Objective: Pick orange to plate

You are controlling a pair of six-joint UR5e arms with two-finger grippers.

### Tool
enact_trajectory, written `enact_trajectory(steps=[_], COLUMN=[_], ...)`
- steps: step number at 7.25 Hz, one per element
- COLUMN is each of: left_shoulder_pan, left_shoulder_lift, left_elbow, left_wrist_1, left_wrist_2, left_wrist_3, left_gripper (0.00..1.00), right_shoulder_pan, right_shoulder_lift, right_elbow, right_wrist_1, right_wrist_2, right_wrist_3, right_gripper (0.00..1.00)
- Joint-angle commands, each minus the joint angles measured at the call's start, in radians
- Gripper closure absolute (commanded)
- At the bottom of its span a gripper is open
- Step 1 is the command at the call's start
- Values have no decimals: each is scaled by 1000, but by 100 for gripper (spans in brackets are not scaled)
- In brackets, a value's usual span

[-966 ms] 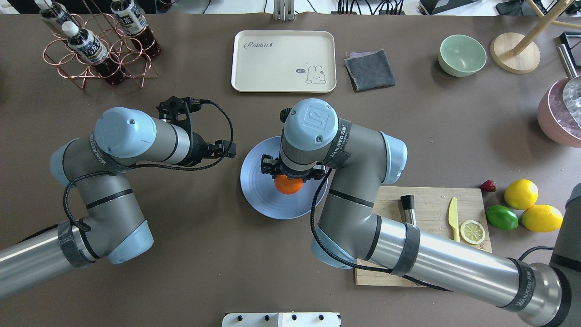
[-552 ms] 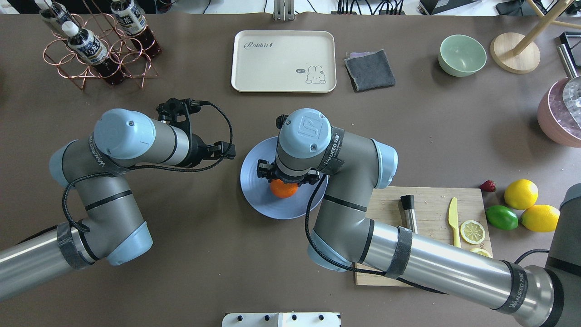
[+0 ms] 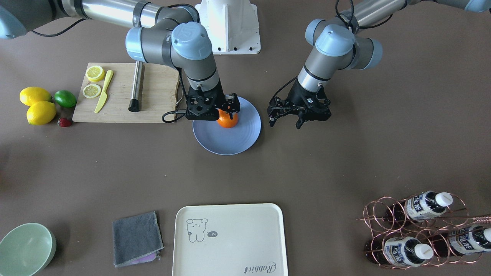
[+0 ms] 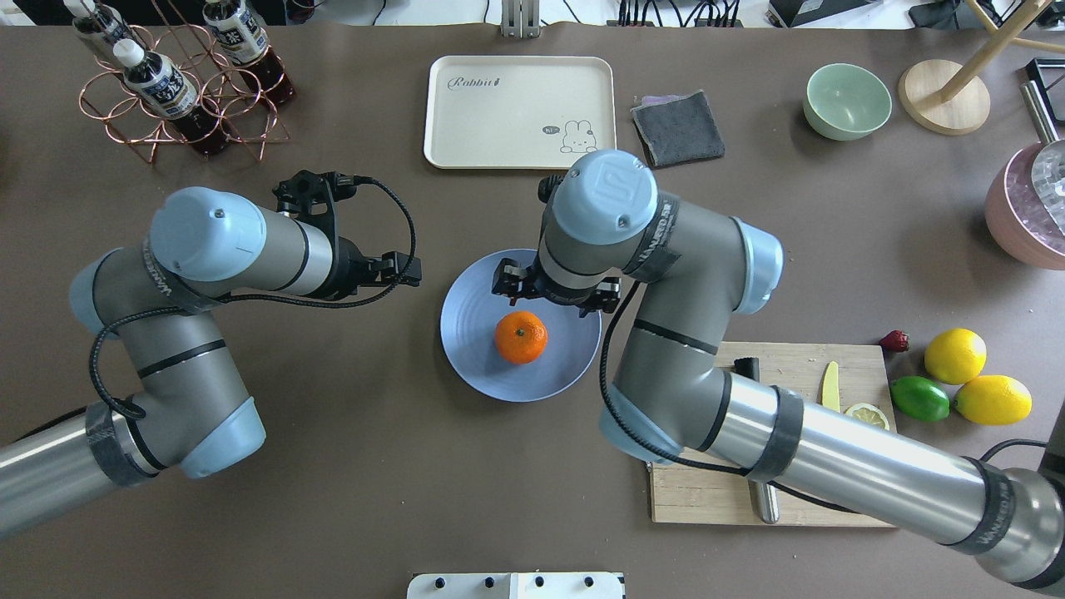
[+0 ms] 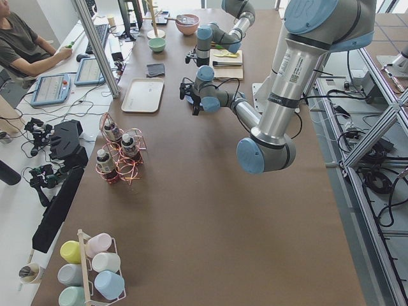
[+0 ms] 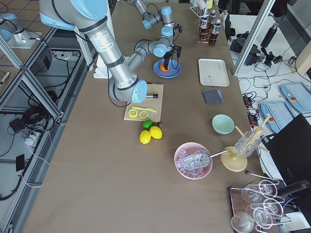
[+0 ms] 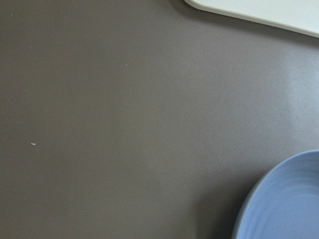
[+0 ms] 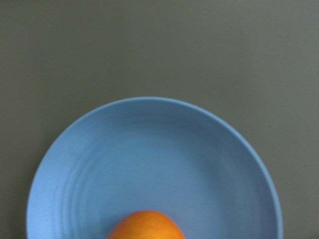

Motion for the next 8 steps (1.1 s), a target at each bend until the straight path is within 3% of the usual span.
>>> enact_trajectory(steps=[1,5,6,8], left_shoulder_pan=[-169,-574,-655,-775], left_shoulder_lift=[116,384,478,589], left_elbow=[-75,-46,-41,-8], left_wrist_1=[40,54,55,52], left_wrist_2=[-155,-497,-522,-525], left_wrist_3=[116,744,905,1026], left_gripper=[3,3,3,3], right_shoulder_pan=[216,710,802,986], right_shoulder_lift=[-233,-587,-647,-684], right_elbow=[191,135,91,-65], right_wrist_1=[-55,-56,-56,-55], right_wrist_2=[132,362,381,383], right_wrist_3=[-232,-1026,-1186,-1522], right_gripper=[0,0,0,0])
